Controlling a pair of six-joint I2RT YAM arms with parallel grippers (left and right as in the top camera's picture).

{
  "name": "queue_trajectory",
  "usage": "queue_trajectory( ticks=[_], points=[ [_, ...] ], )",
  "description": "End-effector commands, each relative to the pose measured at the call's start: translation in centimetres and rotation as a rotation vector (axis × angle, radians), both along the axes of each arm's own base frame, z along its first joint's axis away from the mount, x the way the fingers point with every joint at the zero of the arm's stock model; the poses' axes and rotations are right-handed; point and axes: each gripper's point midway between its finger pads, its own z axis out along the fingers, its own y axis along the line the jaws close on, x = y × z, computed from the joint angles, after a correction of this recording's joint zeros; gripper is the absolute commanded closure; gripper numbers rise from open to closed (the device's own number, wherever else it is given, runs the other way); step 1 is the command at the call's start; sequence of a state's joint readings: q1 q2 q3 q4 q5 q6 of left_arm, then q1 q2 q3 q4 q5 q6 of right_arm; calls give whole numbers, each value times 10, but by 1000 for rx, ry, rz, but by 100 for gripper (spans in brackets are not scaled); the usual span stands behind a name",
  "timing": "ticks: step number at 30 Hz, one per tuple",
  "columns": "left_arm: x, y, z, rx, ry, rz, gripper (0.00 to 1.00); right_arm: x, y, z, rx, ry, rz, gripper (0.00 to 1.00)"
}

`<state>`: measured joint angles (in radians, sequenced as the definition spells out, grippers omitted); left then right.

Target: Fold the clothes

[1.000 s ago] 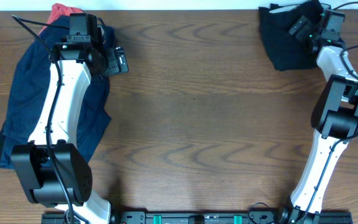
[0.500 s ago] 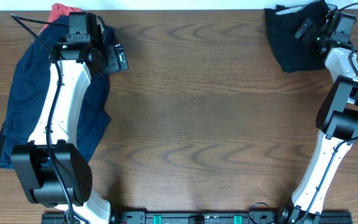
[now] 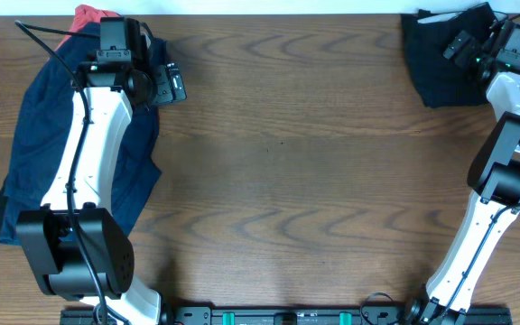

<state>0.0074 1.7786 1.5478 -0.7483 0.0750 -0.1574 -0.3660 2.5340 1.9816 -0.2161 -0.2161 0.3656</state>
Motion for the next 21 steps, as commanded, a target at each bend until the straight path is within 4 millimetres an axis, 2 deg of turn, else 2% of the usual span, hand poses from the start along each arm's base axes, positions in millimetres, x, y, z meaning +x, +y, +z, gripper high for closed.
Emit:
queue_trajectory(
  ticks=[1, 3, 5, 8, 10, 11, 14, 18, 21],
  points=[
    [0, 1, -9, 1, 18, 8, 2, -50, -15, -102, 39, 228, -72, 1],
    [0, 1, -9, 1, 18, 8, 2, -44, -9, -92, 48, 193, -18, 1],
    [1, 1, -9, 1, 14, 8, 2, -34, -6, -72, 41, 142, 24, 1],
    [3, 1, -7, 1, 4, 8, 2, -23, -11, -25, -10, 68, 34, 1],
    [3, 1, -7, 1, 3, 8, 2, -18, -14, 18, -63, 9, 56, 1],
    [3, 1, -7, 1, 4, 8, 2, -16, -15, 46, -95, -26, 69, 1],
    [1, 1, -8, -1, 12, 7, 2, -21, -13, 117, -161, -98, 92, 1],
    [0, -10, -5, -59, 8, -26, 2, -43, 0, 205, -228, -168, 117, 1],
    [-2, -18, 5, -88, -13, -47, 2, -71, 14, 255, -237, -183, 122, 1]
  ],
)
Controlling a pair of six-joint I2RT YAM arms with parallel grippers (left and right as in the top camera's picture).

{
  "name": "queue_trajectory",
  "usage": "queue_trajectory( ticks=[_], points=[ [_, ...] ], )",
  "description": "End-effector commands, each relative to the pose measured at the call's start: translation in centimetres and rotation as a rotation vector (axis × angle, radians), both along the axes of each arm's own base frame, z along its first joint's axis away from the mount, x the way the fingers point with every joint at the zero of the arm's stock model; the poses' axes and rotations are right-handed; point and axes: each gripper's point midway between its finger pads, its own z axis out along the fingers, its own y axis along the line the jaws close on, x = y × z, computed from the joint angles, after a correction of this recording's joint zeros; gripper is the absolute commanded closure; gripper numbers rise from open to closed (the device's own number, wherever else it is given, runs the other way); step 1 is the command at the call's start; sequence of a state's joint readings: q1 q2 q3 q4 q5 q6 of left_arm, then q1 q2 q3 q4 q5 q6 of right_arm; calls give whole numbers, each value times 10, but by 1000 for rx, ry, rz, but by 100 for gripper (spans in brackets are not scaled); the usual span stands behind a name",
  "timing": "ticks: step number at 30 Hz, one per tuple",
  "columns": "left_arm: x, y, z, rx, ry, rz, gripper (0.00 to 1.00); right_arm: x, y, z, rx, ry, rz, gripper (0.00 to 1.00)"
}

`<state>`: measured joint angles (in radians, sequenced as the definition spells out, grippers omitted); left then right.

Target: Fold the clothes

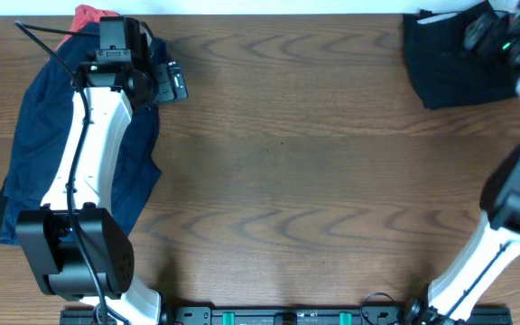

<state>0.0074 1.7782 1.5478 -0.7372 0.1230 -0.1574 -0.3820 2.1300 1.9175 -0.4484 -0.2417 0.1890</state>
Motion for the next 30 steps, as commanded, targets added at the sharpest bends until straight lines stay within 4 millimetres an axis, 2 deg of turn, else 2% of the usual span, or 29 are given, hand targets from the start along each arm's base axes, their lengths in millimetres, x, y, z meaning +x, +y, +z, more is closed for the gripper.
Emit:
queue_trajectory(
  ticks=[1, 5, 10, 12, 16, 21, 30],
  points=[
    [-6, -11, 9, -45, -9, -28, 2, -36, 8, 92, -72, -89, 12, 1],
    [-18, -21, 35, -17, -57, -95, 2, -84, 29, 137, -95, -71, 34, 1],
    [-44, -28, 84, 48, -150, -117, 2, -146, 54, 184, -134, -70, 59, 1],
    [-58, -33, 103, 60, -184, -130, 2, -168, 63, 195, -138, -68, 62, 1],
    [-83, -47, 124, 54, -216, -172, 2, -212, 90, 214, -112, -69, 97, 1],
    [-111, -45, 130, 92, -189, -130, 2, -248, 114, 219, -95, -50, 126, 1],
    [-158, -47, 137, 174, -251, -65, 2, -274, 151, 203, -74, -69, 221, 1]
  ],
)
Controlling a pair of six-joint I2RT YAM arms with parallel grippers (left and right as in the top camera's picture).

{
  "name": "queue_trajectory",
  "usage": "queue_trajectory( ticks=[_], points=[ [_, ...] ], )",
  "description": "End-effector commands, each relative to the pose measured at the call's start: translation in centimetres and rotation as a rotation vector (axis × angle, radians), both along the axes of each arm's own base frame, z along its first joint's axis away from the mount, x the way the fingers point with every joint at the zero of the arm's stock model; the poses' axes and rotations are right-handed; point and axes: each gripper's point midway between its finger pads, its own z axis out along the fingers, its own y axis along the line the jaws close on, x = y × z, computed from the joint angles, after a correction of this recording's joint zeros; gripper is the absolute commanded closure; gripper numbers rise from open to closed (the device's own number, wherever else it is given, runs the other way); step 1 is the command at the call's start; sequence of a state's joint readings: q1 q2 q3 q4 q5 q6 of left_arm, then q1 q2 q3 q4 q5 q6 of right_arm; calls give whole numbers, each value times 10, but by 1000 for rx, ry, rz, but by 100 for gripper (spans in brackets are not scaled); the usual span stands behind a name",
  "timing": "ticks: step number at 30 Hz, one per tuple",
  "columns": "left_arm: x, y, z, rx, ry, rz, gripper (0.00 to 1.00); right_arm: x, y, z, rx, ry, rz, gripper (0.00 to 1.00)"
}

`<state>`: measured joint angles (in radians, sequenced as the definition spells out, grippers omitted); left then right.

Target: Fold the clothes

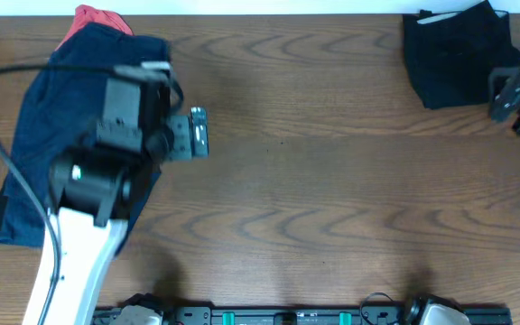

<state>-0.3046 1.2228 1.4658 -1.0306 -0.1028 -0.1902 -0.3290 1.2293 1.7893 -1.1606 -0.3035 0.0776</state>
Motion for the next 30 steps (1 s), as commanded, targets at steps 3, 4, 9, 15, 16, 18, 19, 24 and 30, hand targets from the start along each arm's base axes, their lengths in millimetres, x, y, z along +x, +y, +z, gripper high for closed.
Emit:
queue_trajectory(
  ticks=[3, 4, 9, 15, 16, 18, 19, 24, 30],
  points=[
    [-28, 4, -5, -28, -86, 87, 2, -4, 24, -29, 11, -2, 82, 1],
    [-31, 2, -11, -43, -89, 90, 2, -3, 26, -37, 14, 3, 89, 1],
    [-40, -2, -54, -60, -62, 92, 2, 11, 23, -94, 68, 60, 66, 1],
    [-44, -1, -102, -24, 21, 96, 2, 27, 19, -167, 97, 157, 63, 1],
    [-44, -1, -108, -17, 34, 96, 2, 29, 18, -178, 103, 176, 63, 1],
    [-45, -1, -114, -8, 52, 97, 2, 31, 18, -194, 112, 202, 63, 1],
    [-45, -1, -116, -4, 58, 97, 2, 33, 18, -200, 117, 213, 65, 1],
    [-43, -2, -116, -5, 56, 97, 2, 41, 16, -200, 109, 189, 66, 1],
    [-44, -1, -117, -3, 61, 97, 2, 43, 15, -199, 106, 181, 65, 1]
  ],
)
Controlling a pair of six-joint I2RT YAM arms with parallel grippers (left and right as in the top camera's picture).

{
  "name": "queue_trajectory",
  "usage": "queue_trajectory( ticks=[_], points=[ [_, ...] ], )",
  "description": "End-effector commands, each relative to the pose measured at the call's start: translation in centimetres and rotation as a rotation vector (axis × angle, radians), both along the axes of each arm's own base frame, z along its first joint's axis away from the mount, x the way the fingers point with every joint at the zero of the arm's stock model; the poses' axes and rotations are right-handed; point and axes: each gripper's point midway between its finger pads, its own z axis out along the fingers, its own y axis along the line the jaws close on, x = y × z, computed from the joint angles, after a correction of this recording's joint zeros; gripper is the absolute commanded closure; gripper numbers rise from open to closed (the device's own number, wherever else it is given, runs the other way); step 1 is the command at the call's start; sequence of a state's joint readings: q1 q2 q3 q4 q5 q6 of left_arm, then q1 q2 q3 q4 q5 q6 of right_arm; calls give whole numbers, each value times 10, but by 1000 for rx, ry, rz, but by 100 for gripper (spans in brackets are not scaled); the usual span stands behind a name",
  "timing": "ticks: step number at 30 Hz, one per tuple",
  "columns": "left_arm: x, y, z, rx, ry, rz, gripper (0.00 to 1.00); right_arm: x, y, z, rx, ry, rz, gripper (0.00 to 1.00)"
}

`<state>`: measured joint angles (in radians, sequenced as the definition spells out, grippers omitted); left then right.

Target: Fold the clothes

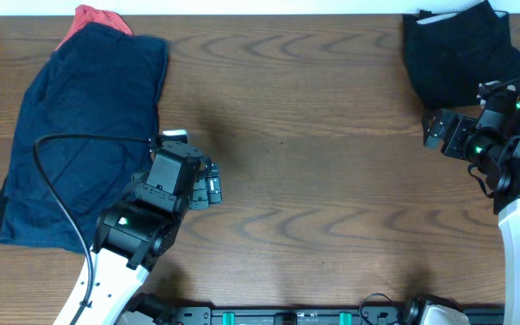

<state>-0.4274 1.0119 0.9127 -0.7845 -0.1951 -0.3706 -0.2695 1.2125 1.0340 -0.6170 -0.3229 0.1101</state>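
Note:
A navy blue garment (79,135) lies spread and rumpled on the left of the table, with a red cloth (96,18) peeking out from under its far edge. A black garment (459,54) lies folded at the far right corner. My left gripper (213,185) hovers over bare wood just right of the navy garment, its fingers apart and empty. At the right side my right gripper (431,131) points left, just below the black garment and clear of it, also open and holding nothing.
The brown wooden table (314,181) spans the view. A black cable (61,149) from the left arm loops over the navy garment. The arm bases and a rail run along the near edge (287,316).
Both arms have drawn back toward the near edge. The left gripper has moved down and slightly right, off the navy garment. The right gripper has moved left and down, away from the black garment.
At first the left arm stretched over the navy garment with its gripper near its far right edge, while the right gripper was on the black garment at the far corner. Then the right gripper was off it, and now both arms are pulled back with both garments lying uncovered.

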Motion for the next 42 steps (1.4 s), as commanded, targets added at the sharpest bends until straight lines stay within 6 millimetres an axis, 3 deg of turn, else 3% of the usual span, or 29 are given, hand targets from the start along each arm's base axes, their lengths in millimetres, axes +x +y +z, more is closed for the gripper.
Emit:
queue_trajectory(
  ticks=[1, 17, 23, 26, 32, 38, 42],
  points=[
    [0, 3, 0, 11, -1, 23, 2, -1, 5, 2, 13, 0, 10, 1],
    [-3, 5, -2, 16, 11, 23, 2, -2, 5, 1, 14, 5, 10, 1],
    [3, 34, 7, 174, -45, 92, 2, -2, 5, 1, 14, 4, 10, 1],
    [-6, 42, 8, 179, -33, 107, 2, -2, 5, 1, 14, 5, 10, 1],
    [13, 68, 35, -5, -237, 239, 2, -2, 5, 1, 14, 5, 10, 1],
    [29, 77, 45, -118, -510, 160, 2, -2, 5, 1, 14, 5, 10, 1],
    [26, 82, 42, -124, -688, 158, 2, -2, 5, 1, 14, 5, 10, 1]
  ],
)
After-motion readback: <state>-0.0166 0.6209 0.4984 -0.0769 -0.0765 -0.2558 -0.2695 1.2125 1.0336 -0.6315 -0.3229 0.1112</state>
